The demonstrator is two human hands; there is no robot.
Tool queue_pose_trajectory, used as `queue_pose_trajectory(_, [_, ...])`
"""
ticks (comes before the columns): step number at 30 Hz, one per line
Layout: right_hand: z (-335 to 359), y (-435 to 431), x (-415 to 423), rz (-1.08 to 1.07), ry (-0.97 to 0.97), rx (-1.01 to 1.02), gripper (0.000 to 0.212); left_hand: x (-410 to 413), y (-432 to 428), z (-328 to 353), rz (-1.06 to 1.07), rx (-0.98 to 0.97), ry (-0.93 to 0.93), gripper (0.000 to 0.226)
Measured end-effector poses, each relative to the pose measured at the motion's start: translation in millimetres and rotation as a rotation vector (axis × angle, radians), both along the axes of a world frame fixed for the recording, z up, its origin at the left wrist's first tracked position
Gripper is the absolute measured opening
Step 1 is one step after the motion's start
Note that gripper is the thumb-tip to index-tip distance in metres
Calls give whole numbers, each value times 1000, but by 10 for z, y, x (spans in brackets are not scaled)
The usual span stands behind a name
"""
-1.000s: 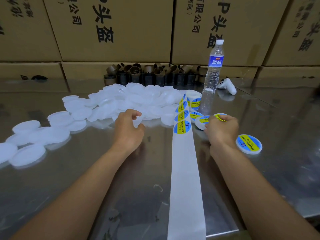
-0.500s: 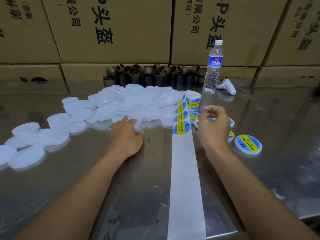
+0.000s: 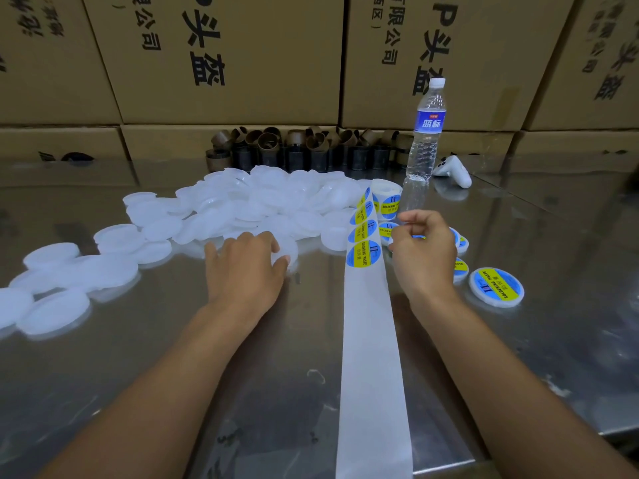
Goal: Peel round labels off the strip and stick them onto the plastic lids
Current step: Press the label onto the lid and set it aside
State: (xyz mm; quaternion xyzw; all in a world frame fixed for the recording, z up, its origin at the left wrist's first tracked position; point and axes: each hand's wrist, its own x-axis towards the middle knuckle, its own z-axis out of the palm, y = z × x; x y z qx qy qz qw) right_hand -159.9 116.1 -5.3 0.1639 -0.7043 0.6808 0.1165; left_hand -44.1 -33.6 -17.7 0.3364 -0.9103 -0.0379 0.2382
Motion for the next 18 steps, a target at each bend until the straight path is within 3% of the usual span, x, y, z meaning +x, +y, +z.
queue_pose_trajectory(5, [-4, 4, -2, 12, -9, 3, 19, -8, -20, -8, -24, 88, 51, 57])
queue_pose_trajectory(9, [-4, -2, -2, 19, -23, 5, 19, -19, -46, -44, -75, 191, 28, 58])
queue_pose_trajectory(15, [36, -1, 51, 92, -58, -17, 24, -44, 45, 14, -396, 364, 425, 62])
queue_pose_trajectory(18, [64, -10, 109, 221, -72, -6, 11, -50, 181, 65, -589, 343, 486, 64])
